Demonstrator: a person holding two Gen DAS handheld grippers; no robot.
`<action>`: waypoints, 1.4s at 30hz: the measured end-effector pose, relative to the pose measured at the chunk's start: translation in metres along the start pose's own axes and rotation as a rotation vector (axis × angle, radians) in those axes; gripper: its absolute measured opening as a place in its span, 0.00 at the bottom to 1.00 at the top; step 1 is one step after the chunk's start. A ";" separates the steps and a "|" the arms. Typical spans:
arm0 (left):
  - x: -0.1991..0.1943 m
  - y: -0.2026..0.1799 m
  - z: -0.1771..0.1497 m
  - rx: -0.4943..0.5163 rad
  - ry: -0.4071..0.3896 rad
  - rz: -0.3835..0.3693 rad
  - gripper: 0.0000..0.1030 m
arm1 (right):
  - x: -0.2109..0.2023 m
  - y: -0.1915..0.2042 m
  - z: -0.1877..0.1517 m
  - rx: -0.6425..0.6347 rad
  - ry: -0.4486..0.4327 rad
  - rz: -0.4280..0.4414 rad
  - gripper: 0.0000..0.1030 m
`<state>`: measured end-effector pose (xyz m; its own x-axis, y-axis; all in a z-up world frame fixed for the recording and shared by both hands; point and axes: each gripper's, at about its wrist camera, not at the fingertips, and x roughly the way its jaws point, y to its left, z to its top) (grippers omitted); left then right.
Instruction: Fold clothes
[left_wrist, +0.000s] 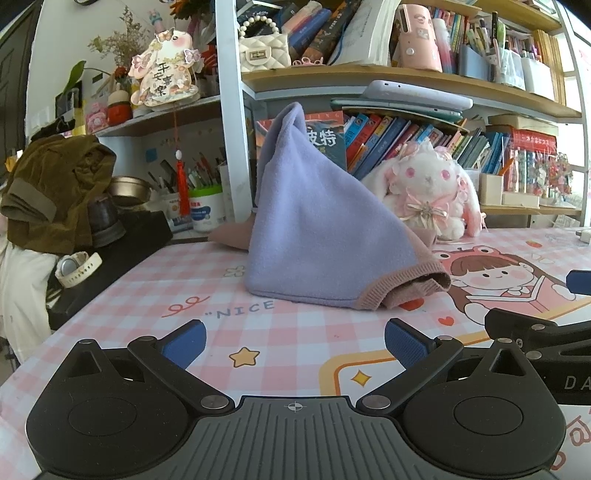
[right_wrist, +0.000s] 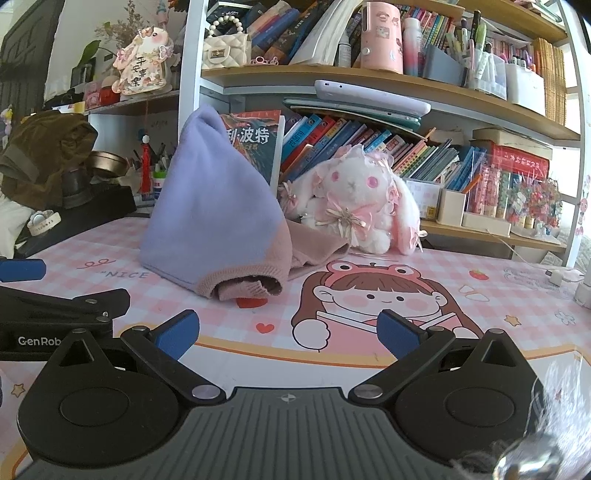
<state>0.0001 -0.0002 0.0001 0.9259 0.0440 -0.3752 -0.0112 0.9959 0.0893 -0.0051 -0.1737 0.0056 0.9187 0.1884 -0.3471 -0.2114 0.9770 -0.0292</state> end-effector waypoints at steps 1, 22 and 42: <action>0.000 0.000 0.000 0.000 0.000 -0.002 1.00 | 0.000 0.000 0.000 0.001 -0.001 0.001 1.00; 0.000 0.000 0.001 0.003 -0.001 0.003 1.00 | -0.002 -0.002 -0.001 0.013 -0.018 0.016 1.00; -0.004 -0.003 0.001 0.022 -0.034 0.016 1.00 | -0.004 -0.003 -0.001 0.013 -0.030 0.025 0.98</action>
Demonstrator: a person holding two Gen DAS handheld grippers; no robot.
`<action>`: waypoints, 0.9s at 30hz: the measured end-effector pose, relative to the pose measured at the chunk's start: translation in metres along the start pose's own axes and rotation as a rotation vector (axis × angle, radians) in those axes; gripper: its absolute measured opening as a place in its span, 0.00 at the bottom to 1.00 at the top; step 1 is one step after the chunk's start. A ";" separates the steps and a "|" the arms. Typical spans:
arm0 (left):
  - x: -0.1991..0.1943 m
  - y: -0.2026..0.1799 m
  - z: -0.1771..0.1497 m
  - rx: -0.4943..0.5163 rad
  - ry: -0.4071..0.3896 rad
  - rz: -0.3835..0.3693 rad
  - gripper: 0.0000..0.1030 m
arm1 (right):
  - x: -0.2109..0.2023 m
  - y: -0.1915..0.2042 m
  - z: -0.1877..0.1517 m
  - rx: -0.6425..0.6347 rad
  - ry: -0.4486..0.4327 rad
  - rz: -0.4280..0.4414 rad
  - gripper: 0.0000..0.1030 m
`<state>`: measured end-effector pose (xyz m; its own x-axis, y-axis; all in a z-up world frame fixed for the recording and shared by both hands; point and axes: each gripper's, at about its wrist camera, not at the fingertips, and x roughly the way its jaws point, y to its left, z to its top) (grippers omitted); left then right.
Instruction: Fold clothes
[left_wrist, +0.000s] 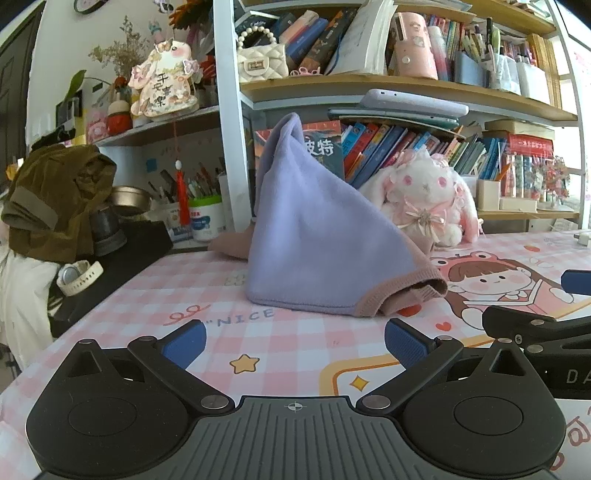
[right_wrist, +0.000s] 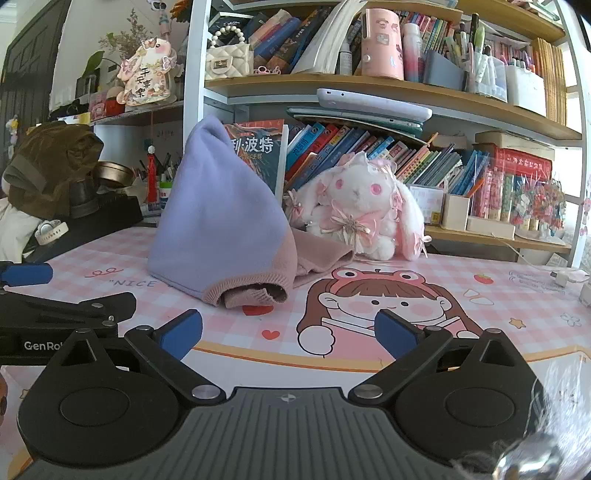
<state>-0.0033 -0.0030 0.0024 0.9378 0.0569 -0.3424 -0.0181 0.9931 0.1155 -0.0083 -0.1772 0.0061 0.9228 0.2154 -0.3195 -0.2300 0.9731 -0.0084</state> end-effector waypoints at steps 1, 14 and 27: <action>0.000 0.000 0.000 0.003 -0.004 0.003 1.00 | 0.000 0.000 0.000 0.000 0.001 0.000 0.98; -0.001 0.008 0.000 -0.051 -0.004 -0.002 1.00 | -0.003 0.012 -0.001 -0.066 -0.016 -0.020 0.92; -0.003 0.006 0.000 -0.043 -0.016 0.012 1.00 | 0.000 0.012 -0.001 -0.072 -0.006 -0.057 0.93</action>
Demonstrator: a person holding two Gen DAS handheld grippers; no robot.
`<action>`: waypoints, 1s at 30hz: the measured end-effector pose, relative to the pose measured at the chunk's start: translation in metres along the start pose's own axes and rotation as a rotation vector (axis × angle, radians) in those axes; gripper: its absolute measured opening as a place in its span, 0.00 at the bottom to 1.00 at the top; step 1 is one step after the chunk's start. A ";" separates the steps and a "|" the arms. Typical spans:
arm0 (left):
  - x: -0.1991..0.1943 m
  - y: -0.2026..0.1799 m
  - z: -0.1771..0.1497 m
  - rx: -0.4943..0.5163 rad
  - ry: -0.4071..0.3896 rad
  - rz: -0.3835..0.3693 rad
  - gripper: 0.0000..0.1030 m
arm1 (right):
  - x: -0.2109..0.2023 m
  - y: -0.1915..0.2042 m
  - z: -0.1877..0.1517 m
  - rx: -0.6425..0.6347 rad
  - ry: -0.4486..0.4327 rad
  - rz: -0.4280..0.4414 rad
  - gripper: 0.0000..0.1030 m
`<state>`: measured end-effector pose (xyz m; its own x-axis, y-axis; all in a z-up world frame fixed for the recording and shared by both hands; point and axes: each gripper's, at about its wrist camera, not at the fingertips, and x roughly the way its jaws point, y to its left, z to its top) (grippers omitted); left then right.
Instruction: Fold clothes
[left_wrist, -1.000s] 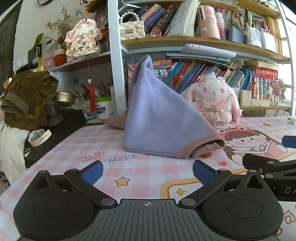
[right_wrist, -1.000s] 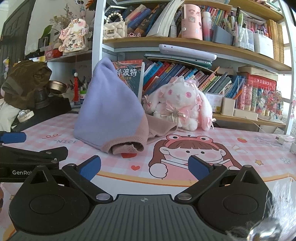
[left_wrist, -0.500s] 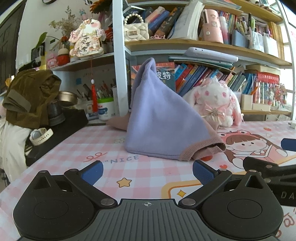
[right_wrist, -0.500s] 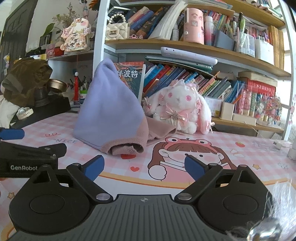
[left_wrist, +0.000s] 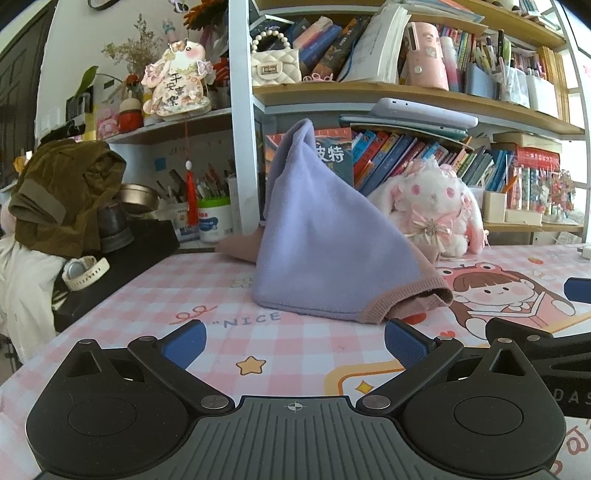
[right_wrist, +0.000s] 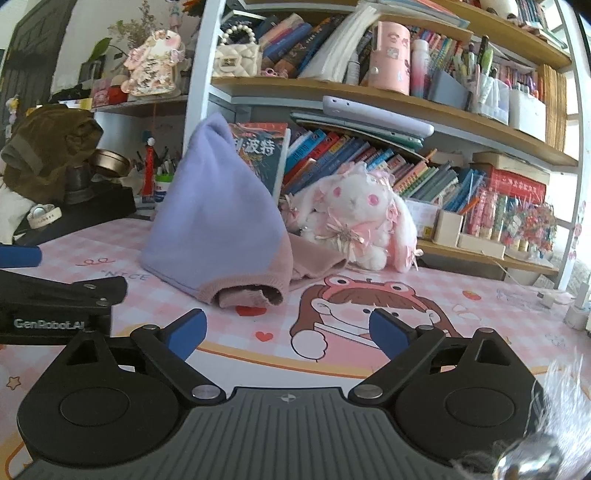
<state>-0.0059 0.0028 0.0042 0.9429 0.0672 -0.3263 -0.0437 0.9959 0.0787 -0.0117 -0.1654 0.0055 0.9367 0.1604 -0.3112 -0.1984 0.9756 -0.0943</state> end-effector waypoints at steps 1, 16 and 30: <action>0.000 -0.001 0.000 0.003 0.001 0.003 1.00 | 0.001 -0.001 0.000 0.004 0.007 -0.006 0.93; 0.001 -0.003 0.000 0.021 0.008 -0.002 1.00 | 0.006 -0.008 0.000 0.051 0.042 0.004 0.93; 0.004 -0.002 -0.001 0.015 0.029 -0.030 1.00 | 0.003 -0.009 0.000 0.059 0.025 0.021 0.92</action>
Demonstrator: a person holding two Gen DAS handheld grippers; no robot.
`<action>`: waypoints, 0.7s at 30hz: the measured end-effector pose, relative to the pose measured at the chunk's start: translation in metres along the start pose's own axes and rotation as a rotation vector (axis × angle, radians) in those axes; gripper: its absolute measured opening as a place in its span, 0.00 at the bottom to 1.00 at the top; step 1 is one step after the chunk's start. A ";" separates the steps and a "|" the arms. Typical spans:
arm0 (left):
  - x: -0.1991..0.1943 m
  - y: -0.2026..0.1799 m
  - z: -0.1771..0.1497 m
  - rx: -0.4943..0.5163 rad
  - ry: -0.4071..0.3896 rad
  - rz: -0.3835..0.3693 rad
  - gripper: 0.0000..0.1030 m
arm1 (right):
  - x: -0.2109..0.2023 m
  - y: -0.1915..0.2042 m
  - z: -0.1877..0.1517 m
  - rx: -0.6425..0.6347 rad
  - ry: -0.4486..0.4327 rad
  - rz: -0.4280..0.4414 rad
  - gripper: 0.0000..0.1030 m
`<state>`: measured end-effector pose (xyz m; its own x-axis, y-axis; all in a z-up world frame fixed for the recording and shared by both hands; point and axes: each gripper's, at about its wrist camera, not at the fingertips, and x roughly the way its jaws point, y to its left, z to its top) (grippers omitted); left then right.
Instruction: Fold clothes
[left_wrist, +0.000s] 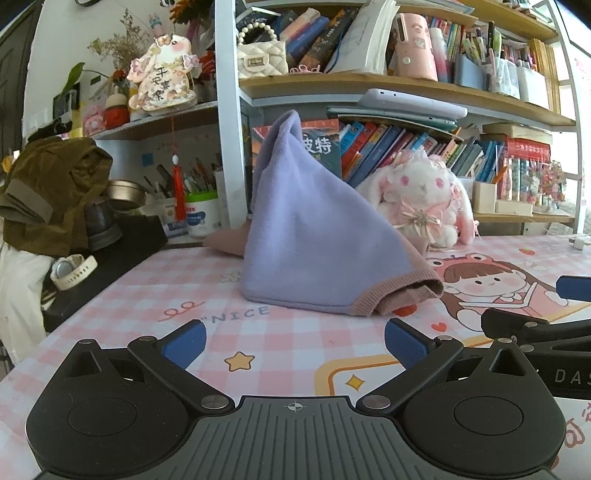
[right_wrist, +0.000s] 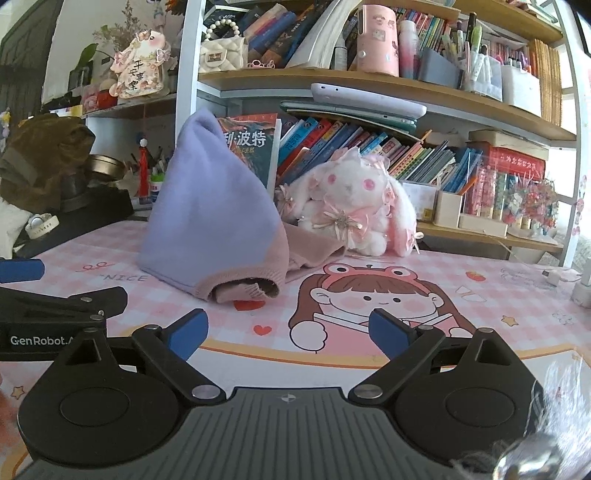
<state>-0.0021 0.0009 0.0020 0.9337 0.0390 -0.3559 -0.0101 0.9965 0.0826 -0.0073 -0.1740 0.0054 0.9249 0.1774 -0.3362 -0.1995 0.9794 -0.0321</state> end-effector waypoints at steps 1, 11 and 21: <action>0.000 0.000 0.000 0.000 0.000 0.004 1.00 | 0.000 0.000 0.000 -0.001 0.001 0.003 0.89; 0.001 0.000 0.001 0.003 0.008 -0.018 0.99 | 0.007 0.004 0.000 -0.028 0.040 0.029 0.68; 0.008 0.012 0.001 -0.069 0.039 -0.065 0.66 | 0.004 -0.004 0.000 0.007 0.022 0.052 0.57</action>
<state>0.0060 0.0129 0.0010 0.9185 -0.0248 -0.3946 0.0246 0.9997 -0.0057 -0.0027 -0.1771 0.0046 0.9059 0.2261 -0.3580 -0.2449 0.9695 -0.0073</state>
